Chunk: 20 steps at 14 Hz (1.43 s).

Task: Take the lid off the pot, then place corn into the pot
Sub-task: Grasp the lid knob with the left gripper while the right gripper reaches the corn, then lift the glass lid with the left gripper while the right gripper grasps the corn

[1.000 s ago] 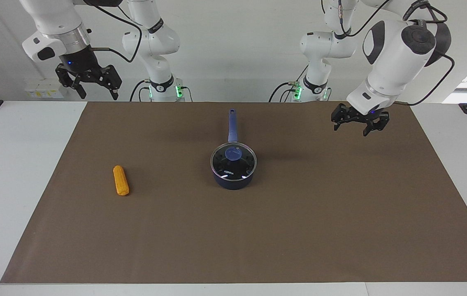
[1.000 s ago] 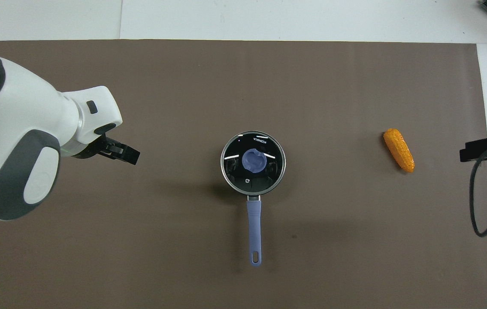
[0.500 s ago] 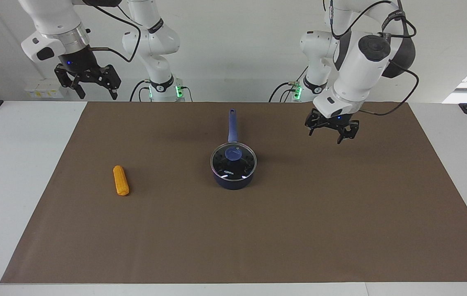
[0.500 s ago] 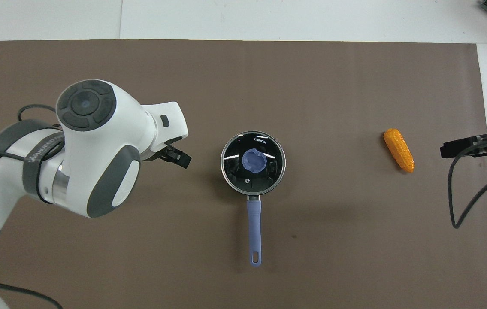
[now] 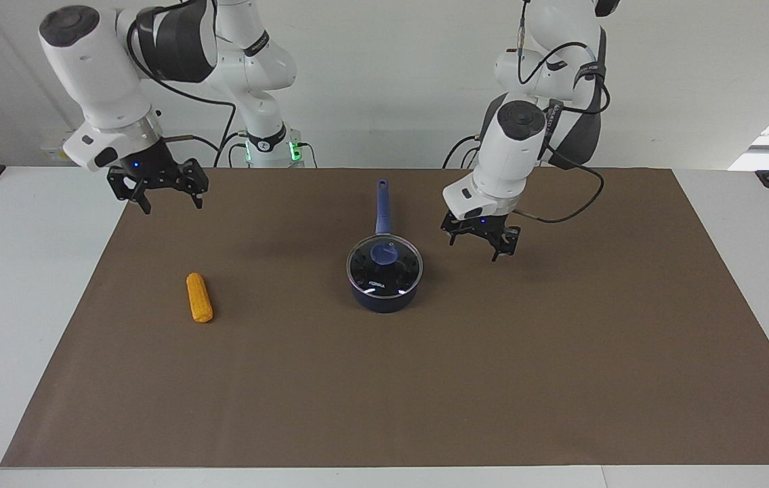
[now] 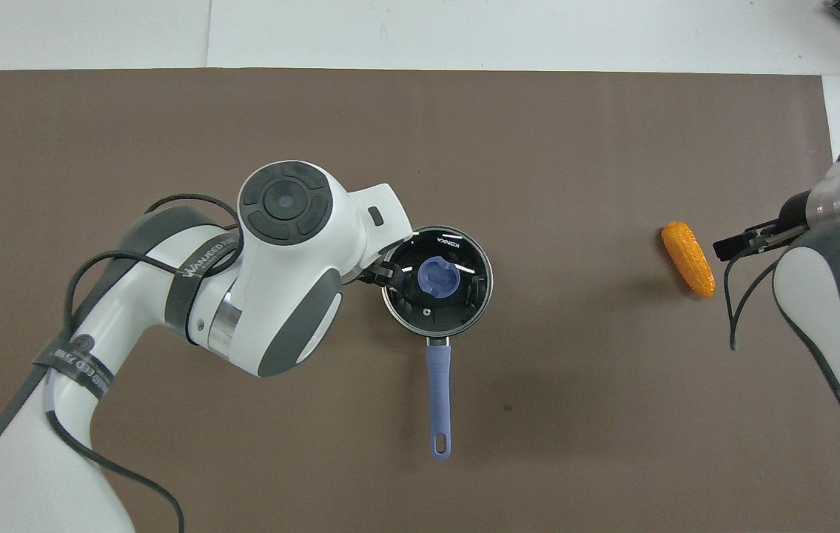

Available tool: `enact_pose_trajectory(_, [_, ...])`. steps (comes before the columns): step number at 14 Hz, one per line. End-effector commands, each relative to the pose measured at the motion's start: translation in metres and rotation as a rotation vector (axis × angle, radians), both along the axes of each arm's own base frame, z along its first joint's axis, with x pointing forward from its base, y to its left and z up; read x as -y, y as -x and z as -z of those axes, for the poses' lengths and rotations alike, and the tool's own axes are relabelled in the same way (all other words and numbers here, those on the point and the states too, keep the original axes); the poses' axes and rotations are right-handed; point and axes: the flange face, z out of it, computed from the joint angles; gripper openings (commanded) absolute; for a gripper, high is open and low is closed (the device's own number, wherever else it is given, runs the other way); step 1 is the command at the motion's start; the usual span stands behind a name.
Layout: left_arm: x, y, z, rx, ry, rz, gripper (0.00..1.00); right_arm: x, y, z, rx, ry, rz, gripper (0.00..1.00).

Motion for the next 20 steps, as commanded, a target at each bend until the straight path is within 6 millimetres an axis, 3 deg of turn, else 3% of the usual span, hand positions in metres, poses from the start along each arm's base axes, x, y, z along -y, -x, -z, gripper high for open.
enact_pose_trajectory(1, [0.037,0.013,0.009,-0.019,-0.01,-0.057,1.0,-0.001,-0.014,0.036,0.007,-0.006,-0.049,1.0])
enact_pose_trajectory(2, [0.056,0.022,0.01,-0.024,-0.013,-0.075,1.0,-0.001,-0.018,0.051,0.012,-0.002,-0.092,1.0])
enact_pose_trajectory(5, [0.084,0.012,0.005,-0.033,-0.024,-0.112,1.0,0.001,-0.022,0.085,-0.002,0.004,-0.12,1.0])
enact_pose_trajectory(7, [0.109,0.015,0.022,-0.038,-0.037,-0.149,1.0,0.001,-0.02,0.106,-0.009,0.005,-0.147,1.0])
enact_pose_trajectory(9, [0.108,0.005,0.038,-0.027,-0.052,-0.153,1.0,0.002,-0.015,0.123,0.004,0.009,-0.16,1.0])
enact_pose_trajectory(15, [0.109,0.005,0.037,-0.025,-0.054,-0.155,1.0,0.001,-0.013,0.137,-0.01,0.008,-0.162,0.98])
enact_pose_trajectory(18, [0.111,0.007,0.035,-0.019,-0.055,-0.149,1.0,0.002,-0.014,0.144,-0.011,0.009,-0.161,0.83])
enact_pose_trajectory(19, [0.112,0.008,0.035,-0.012,-0.061,-0.144,1.0,0.002,-0.014,0.145,-0.005,0.01,-0.162,0.7])
enact_pose_trajectory(20, [0.111,0.008,0.035,-0.016,-0.068,-0.144,0.76,0.002,-0.014,0.145,-0.004,0.01,-0.161,0.57])
